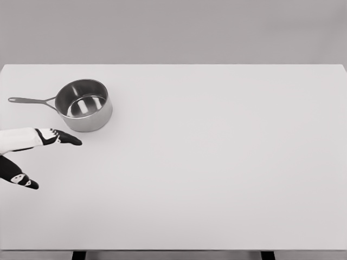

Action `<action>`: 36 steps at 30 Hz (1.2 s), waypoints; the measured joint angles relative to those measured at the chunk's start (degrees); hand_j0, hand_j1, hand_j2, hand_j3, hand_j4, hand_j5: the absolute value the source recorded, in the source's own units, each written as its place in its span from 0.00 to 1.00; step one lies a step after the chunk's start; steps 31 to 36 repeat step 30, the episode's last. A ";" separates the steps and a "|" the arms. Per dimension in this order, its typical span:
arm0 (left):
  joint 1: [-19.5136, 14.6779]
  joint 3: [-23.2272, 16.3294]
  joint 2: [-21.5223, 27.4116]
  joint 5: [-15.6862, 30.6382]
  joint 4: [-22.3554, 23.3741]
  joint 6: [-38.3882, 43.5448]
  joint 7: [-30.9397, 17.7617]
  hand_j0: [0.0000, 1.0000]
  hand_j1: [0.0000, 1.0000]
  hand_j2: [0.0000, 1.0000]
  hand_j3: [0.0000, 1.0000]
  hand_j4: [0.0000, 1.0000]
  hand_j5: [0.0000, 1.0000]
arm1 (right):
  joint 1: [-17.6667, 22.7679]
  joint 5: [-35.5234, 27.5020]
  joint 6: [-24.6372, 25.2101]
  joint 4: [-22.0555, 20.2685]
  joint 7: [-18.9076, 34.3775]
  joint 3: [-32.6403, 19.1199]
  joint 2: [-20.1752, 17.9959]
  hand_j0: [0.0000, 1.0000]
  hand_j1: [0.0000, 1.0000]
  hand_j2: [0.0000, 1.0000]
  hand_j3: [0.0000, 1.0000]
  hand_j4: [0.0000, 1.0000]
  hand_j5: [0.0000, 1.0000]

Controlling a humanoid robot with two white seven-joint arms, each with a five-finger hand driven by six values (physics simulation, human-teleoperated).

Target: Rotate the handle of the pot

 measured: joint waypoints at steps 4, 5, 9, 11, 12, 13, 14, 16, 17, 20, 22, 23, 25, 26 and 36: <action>-0.17 4.33 -2.83 0.13 -1.15 -0.82 -0.04 1.00 1.00 1.00 1.00 1.00 1.00 | 0.00 0.00 0.00 0.00 0.00 0.00 0.00 1.00 1.00 1.00 1.00 1.00 1.00; -0.79 5.03 -3.39 0.23 -1.26 -0.89 -0.07 1.00 1.00 1.00 1.00 1.00 1.00 | 0.00 0.00 -0.01 0.00 0.00 0.00 0.00 1.00 1.00 1.00 1.00 1.00 1.00; -2.62 6.34 -6.17 1.95 -1.52 -1.11 -0.37 1.00 1.00 1.00 1.00 1.00 1.00 | 0.00 0.00 0.01 0.00 0.00 0.01 0.00 1.00 1.00 1.00 1.00 1.00 1.00; -3.51 6.55 -7.88 2.66 -1.57 -1.08 -0.43 1.00 1.00 1.00 1.00 1.00 1.00 | 0.00 0.00 0.00 0.00 0.00 0.01 0.00 1.00 1.00 1.00 1.00 1.00 1.00; -3.95 6.61 -8.51 2.84 -1.59 -1.09 -0.47 1.00 1.00 1.00 1.00 1.00 1.00 | 0.00 0.00 0.00 0.00 0.00 0.00 0.00 1.00 1.00 1.00 1.00 1.00 1.00; -4.04 6.66 -9.11 2.97 -1.60 -1.10 -0.51 1.00 1.00 1.00 1.00 1.00 1.00 | 0.00 0.00 0.00 0.00 0.00 0.01 0.00 1.00 1.00 1.00 1.00 1.00 1.00; -4.04 6.68 -9.70 3.05 -1.61 -1.11 -0.54 1.00 1.00 1.00 1.00 1.00 1.00 | 0.00 0.00 -0.01 0.00 0.00 0.02 0.00 1.00 1.00 1.00 1.00 1.00 1.00; -4.13 6.70 -10.53 3.15 -1.62 -1.12 -0.55 1.00 1.00 1.00 1.00 1.00 1.00 | 0.00 0.00 -0.01 0.00 0.00 0.02 0.00 1.00 1.00 1.00 1.00 1.00 1.00; -4.13 6.71 -10.78 3.17 -1.62 -1.13 -0.54 1.00 1.00 1.00 1.00 1.00 1.00 | 0.00 0.00 -0.01 0.00 0.00 0.02 0.00 1.00 1.00 1.00 1.00 1.00 1.00; -3.95 6.72 -11.21 3.19 -1.63 -1.13 -0.56 1.00 1.00 1.00 1.00 1.00 1.00 | 0.00 0.00 -0.01 0.02 0.00 0.00 0.00 1.00 1.00 1.00 1.00 1.00 1.00; -3.95 6.72 -11.30 3.18 -1.63 -1.14 -0.56 1.00 1.00 1.00 1.00 1.00 1.00 | 0.00 0.00 -0.01 0.02 0.00 -0.01 0.00 1.00 1.00 1.00 1.00 1.00 1.00; -3.95 6.72 -11.33 3.18 -1.63 -1.14 -0.56 1.00 1.00 1.00 1.00 1.00 1.00 | 0.00 0.00 -0.01 0.01 0.00 0.00 0.00 1.00 1.00 1.00 1.00 1.00 1.00; -3.95 6.73 -11.37 3.17 -1.62 -1.14 -0.54 1.00 1.00 1.00 1.00 1.00 1.00 | 0.00 0.00 0.01 0.02 0.00 0.02 0.00 1.00 1.00 1.00 1.00 1.00 1.00; -3.95 6.73 -11.38 3.17 -1.62 -1.14 -0.54 1.00 1.00 1.00 1.00 1.00 1.00 | 0.00 0.00 0.01 0.02 0.00 0.02 0.00 1.00 1.00 1.00 1.00 1.00 1.00; -4.04 6.73 -11.39 3.12 -1.61 -1.14 -0.53 1.00 1.00 1.00 1.00 1.00 1.00 | 0.00 0.00 0.00 0.00 0.00 -0.02 0.00 1.00 1.00 1.00 1.00 1.00 1.00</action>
